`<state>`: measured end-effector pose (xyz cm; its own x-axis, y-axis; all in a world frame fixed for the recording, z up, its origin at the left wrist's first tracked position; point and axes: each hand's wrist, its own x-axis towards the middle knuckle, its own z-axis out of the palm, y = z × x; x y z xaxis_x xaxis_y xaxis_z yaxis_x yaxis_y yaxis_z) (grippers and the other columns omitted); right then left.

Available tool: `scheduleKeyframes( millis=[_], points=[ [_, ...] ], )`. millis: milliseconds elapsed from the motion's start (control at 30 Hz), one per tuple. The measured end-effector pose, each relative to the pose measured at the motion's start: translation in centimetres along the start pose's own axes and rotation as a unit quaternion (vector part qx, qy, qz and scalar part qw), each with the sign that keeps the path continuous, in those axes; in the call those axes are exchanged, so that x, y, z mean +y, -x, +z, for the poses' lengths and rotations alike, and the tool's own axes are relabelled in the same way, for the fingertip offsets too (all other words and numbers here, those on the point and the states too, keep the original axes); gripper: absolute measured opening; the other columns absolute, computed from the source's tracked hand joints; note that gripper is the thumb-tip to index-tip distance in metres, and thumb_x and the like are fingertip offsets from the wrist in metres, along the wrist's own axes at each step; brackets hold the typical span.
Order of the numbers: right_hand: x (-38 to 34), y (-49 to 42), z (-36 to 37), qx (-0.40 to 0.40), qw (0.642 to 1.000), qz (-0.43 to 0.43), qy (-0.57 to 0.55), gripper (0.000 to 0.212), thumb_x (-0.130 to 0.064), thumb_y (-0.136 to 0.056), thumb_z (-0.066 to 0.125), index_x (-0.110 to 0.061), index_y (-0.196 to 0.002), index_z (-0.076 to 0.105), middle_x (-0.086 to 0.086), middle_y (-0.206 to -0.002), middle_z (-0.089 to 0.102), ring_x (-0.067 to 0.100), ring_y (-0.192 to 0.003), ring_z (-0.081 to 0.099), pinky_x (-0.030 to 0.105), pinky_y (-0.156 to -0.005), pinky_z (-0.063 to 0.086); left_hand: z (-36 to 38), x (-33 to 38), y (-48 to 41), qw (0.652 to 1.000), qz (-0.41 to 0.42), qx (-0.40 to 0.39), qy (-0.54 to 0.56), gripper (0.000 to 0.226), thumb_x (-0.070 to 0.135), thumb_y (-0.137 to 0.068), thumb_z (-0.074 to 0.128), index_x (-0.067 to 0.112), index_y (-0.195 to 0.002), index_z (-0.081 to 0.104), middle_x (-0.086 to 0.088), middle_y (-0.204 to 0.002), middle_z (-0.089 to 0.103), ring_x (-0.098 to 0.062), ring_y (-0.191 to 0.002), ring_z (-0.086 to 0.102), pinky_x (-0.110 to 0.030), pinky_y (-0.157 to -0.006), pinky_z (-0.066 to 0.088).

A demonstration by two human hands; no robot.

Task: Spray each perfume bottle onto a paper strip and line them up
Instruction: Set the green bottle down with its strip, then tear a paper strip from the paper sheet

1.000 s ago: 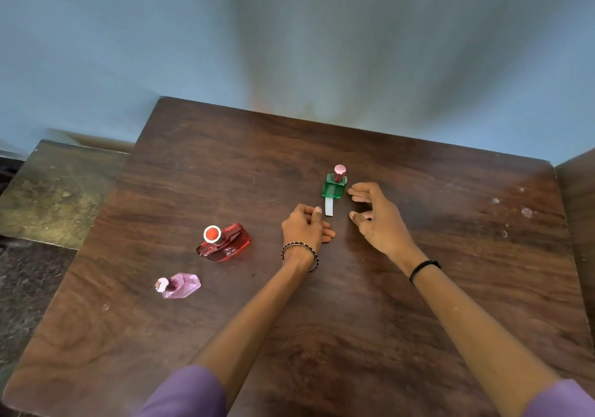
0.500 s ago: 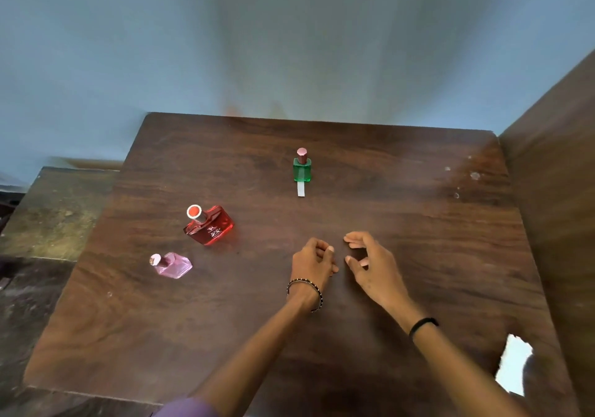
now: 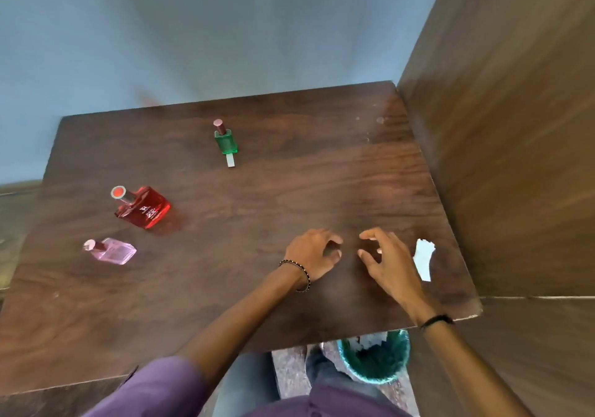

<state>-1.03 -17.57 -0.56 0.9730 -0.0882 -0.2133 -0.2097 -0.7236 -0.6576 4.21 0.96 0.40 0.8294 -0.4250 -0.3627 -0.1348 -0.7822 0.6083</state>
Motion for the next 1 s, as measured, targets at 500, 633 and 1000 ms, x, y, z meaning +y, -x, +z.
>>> scheduleKeyframes(
  millis=[500, 633, 1000],
  points=[
    [6.5, 4.8, -5.4, 0.031, 0.995, 0.094, 0.022, 0.058, -0.018, -0.081, 0.083, -0.022, -0.133, 0.058, 0.001, -0.127, 0.067, 0.022, -0.116, 0.063, 0.024, -0.083, 0.046, 3.6, 4.3, -0.6, 0.989, 0.083, -0.08, -0.093, 0.034, 0.03, -0.092, 0.055, 0.023, -0.124, 0.06, 0.0, -0.13, 0.06, -0.024, -0.119, 0.056, -0.038, -0.098, 0.046],
    [7.5, 4.2, -5.7, 0.021, 0.994, 0.1, -0.025, 0.057, -0.026, -0.078, 0.087, -0.023, -0.128, 0.06, -0.003, -0.128, 0.069, 0.021, -0.117, 0.065, 0.04, -0.098, 0.054, 3.7, 4.3, -0.5, 0.99, 0.083, -0.076, -0.088, 0.031, 0.029, -0.092, 0.055, 0.023, -0.122, 0.061, 0.0, -0.127, 0.061, -0.023, -0.116, 0.057, -0.038, -0.097, 0.047],
    [8.9, 3.6, -5.6, 0.016, 0.987, 0.095, -0.126, 0.051, -0.026, -0.081, 0.083, -0.02, -0.127, 0.063, -0.002, -0.132, 0.066, 0.017, -0.121, 0.064, 0.041, -0.096, 0.058, 3.7, 5.6, -0.1, 0.989, 0.087, -0.072, -0.099, 0.031, 0.029, -0.096, 0.05, 0.023, -0.125, 0.059, 0.002, -0.129, 0.061, -0.02, -0.116, 0.058, -0.033, -0.09, 0.048]
  ],
)
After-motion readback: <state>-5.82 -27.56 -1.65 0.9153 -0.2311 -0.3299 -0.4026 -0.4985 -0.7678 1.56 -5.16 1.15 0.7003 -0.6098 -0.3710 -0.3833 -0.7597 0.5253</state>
